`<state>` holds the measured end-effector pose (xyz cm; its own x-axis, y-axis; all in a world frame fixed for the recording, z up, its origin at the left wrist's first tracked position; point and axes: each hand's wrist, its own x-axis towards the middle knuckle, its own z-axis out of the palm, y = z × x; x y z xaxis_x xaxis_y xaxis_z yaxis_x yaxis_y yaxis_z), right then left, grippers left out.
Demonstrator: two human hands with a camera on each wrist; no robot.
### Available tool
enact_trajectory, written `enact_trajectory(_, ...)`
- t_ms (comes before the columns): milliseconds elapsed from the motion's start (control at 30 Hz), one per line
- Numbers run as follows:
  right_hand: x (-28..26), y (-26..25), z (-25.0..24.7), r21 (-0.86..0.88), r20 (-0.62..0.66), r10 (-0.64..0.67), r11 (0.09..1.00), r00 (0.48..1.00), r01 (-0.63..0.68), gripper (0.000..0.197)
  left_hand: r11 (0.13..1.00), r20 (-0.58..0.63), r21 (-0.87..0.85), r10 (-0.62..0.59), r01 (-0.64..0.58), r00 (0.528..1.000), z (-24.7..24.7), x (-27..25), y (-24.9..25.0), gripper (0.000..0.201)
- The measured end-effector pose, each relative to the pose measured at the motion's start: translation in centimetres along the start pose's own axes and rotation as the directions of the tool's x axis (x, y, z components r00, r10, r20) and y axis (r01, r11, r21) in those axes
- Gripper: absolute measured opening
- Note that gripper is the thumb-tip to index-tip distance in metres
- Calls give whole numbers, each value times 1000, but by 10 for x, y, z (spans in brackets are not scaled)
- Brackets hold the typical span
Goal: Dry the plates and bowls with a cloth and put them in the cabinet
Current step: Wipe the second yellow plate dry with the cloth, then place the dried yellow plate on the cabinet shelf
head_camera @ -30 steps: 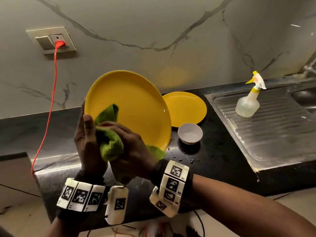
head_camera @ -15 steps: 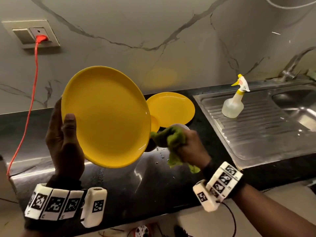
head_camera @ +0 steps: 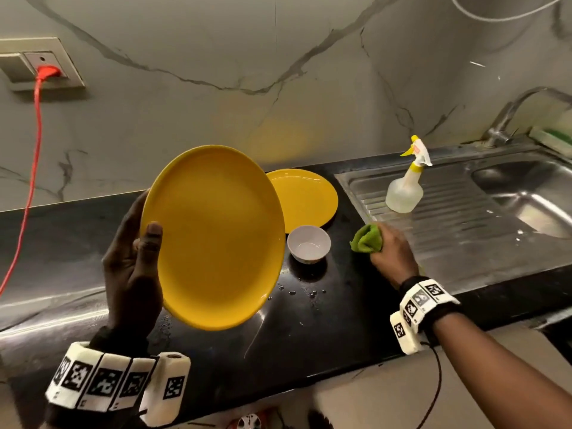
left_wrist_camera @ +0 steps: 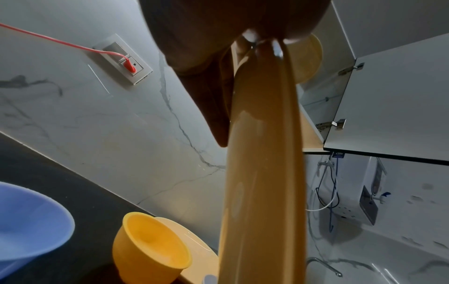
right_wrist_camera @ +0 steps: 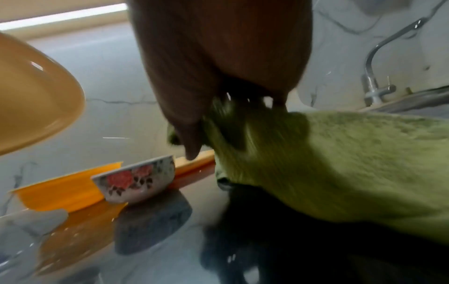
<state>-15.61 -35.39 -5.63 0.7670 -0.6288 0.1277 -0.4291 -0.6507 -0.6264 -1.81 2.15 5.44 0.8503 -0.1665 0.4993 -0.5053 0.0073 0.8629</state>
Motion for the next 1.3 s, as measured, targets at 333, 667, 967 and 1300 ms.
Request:
enact_trajectory(333, -4, -2, -1, -420, 518, 268, 907, 812, -32, 137, 998, 89, 59, -15, 10, 996, -5, 3, -5, 39)
enact_trajectory(667, 7, -119, -56, 16, 182, -340, 939, 923, 343, 81, 1000, 59, 20, 18, -19, 998, -10, 27, 14, 57)
enact_trajectory(967, -10, -204, -26, -193, 347, -694, 606, 631, 772, 122, 988, -26, -105, 111, -113, 994, -25, 80, 66, 37)
enact_trajectory(1300, 16, -262, -48, -184, -189, -912, 397, 364, 899, 81, 964, -52, -256, 61, -73, 997, -26, 121, 146, 36)
